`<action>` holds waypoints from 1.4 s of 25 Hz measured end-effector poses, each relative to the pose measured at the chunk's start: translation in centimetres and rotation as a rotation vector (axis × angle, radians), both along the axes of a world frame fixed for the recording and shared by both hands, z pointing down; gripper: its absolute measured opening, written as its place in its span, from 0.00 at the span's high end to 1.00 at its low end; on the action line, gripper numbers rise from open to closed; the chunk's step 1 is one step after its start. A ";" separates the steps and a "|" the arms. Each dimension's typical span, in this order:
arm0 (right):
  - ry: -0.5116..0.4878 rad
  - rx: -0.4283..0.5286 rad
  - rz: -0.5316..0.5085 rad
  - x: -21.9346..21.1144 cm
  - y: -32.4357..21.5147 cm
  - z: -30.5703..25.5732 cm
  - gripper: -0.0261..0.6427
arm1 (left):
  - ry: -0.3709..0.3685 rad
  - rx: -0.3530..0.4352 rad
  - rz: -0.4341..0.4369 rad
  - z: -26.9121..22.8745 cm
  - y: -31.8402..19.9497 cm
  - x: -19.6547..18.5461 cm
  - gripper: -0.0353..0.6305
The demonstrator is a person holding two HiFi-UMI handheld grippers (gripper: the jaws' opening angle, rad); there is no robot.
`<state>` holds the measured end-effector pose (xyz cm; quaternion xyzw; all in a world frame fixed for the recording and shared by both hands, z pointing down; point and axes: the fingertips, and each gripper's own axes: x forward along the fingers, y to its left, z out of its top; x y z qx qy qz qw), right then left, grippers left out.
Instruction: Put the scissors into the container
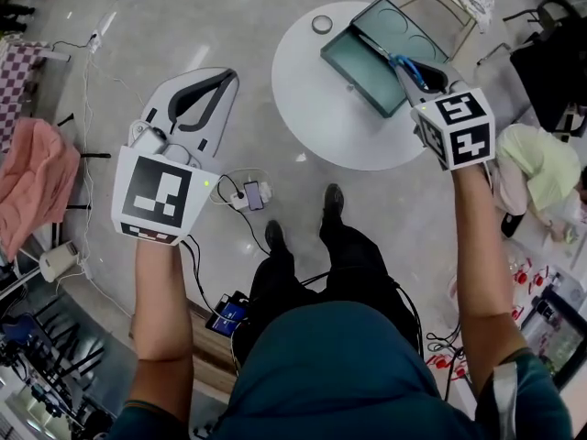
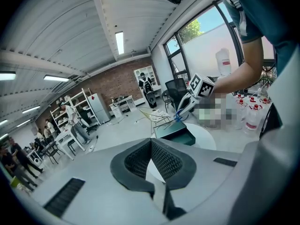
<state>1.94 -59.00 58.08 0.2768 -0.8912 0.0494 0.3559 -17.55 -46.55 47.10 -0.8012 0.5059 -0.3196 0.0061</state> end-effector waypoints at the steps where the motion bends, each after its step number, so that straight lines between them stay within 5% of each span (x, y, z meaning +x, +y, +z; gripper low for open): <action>1: 0.002 -0.003 -0.001 -0.1 -0.2 0.6 0.88 | 0.001 -0.003 -0.001 0.4 -0.1 0.0 0.92; 35: 0.248 -0.057 -0.052 0.6 -5.4 18.8 0.88 | 0.100 -0.120 -0.064 10.5 -3.4 0.8 0.92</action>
